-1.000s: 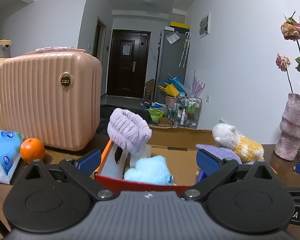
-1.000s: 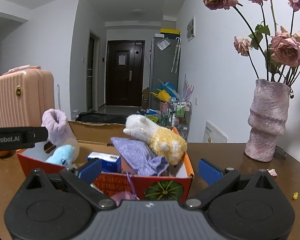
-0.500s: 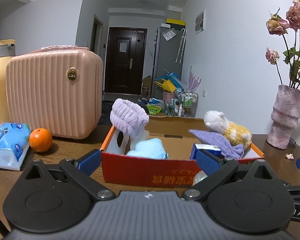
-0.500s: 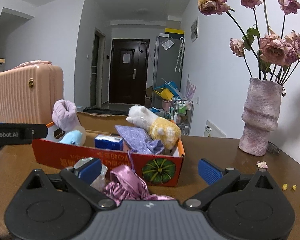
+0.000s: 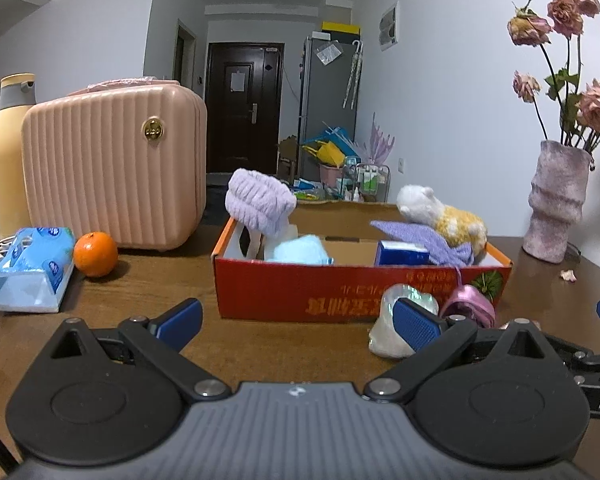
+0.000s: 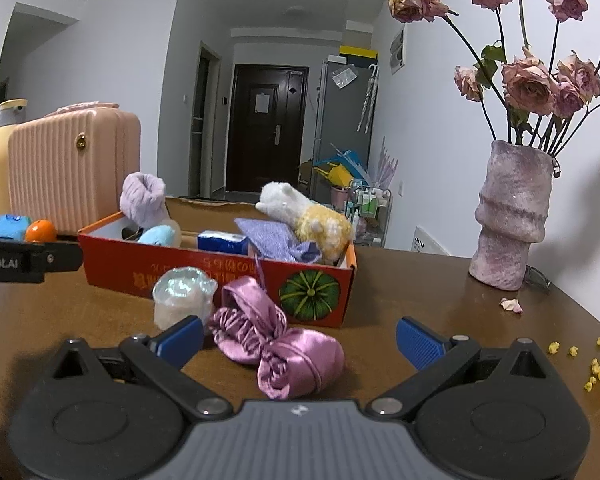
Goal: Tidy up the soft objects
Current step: 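Withdraw both tools from the box toward the pink satin scrunchies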
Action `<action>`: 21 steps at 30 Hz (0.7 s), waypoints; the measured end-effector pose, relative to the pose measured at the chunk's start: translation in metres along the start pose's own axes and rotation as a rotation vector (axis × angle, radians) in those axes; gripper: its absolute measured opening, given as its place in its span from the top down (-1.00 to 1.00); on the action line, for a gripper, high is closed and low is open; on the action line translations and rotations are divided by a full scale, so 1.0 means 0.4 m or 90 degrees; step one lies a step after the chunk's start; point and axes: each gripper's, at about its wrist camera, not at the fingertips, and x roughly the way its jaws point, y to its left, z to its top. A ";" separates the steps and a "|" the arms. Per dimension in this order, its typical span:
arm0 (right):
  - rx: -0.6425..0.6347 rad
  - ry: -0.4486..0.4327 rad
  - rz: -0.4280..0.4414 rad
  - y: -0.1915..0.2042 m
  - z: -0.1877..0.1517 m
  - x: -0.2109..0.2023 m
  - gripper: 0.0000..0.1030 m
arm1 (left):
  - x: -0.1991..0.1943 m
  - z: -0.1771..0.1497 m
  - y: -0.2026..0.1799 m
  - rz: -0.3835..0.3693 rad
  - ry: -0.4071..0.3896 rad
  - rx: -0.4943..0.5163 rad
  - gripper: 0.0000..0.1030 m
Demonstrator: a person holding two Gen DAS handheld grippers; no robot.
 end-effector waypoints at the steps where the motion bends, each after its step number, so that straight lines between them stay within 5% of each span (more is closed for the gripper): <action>1: -0.001 0.002 0.001 -0.002 -0.002 -0.001 -1.00 | -0.004 -0.004 0.002 0.000 0.002 0.001 -1.00; 21: 0.005 0.054 0.012 -0.006 -0.015 0.062 -1.00 | 0.010 -0.032 -0.001 0.013 0.028 0.017 -1.00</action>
